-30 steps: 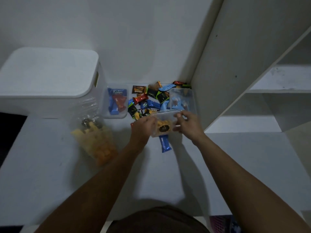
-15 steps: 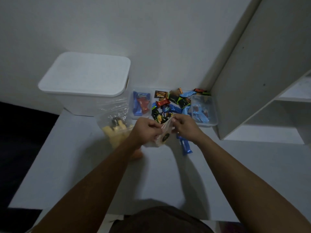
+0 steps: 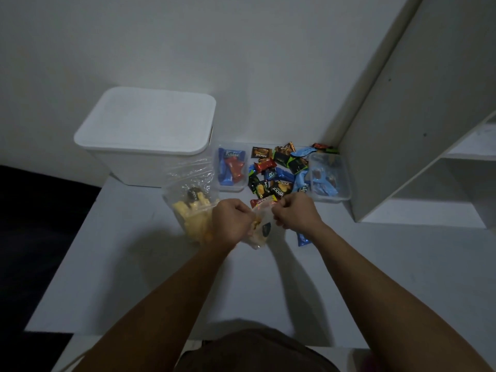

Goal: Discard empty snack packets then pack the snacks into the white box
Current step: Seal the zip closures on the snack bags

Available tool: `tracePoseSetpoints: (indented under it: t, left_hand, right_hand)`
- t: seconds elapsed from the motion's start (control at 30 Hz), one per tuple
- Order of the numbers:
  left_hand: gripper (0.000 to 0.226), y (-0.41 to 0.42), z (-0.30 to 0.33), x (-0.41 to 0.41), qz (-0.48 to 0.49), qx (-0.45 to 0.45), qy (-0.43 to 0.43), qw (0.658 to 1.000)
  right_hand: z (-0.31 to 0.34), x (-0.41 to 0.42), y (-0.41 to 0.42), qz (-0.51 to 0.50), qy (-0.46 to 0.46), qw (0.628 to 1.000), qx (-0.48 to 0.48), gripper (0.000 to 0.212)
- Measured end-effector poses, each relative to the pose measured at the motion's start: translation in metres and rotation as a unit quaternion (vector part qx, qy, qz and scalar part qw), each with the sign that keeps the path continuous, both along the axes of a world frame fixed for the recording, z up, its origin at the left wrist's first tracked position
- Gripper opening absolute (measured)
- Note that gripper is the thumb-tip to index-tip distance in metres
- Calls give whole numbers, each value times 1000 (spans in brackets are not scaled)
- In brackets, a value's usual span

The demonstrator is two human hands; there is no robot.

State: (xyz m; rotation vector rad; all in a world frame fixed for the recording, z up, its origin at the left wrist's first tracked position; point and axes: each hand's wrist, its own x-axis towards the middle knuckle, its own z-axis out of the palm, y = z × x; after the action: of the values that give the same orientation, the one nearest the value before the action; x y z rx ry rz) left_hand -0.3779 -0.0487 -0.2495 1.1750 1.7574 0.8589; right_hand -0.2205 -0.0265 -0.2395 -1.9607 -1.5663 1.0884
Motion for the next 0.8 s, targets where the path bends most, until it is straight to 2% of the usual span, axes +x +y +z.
tracePoseSetpoints:
  t: [0.1,0.2,0.3,0.33,0.53,0.67,0.8]
  left_hand:
    - [7,0,3,-2,5,46,15,999]
    - [25,-4,14,0,-1,101,9,995]
    - [2,-3,18,3,0,165,34,986]
    - [5,0,19,3,2,176,41,983]
    - [3,7,1,-10,5,171,17,985]
    - [4,12,3,-9,2,170,7,985]
    - [3,18,11,-8,-37,134,16,990]
  right_hand:
    - [3,-2,-2,14,-45,998,29,19]
    - [8,-6,-3,15,-93,990,103,15]
    - [15,-8,-1,7,-107,984,139,16]
    - [18,-8,1,3,-116,982,151,16]
    - [26,-7,4,19,-139,979,147,14]
    - [26,-10,6,16,-110,984,138,15]
    - [32,-8,10,15,27,998,49,24]
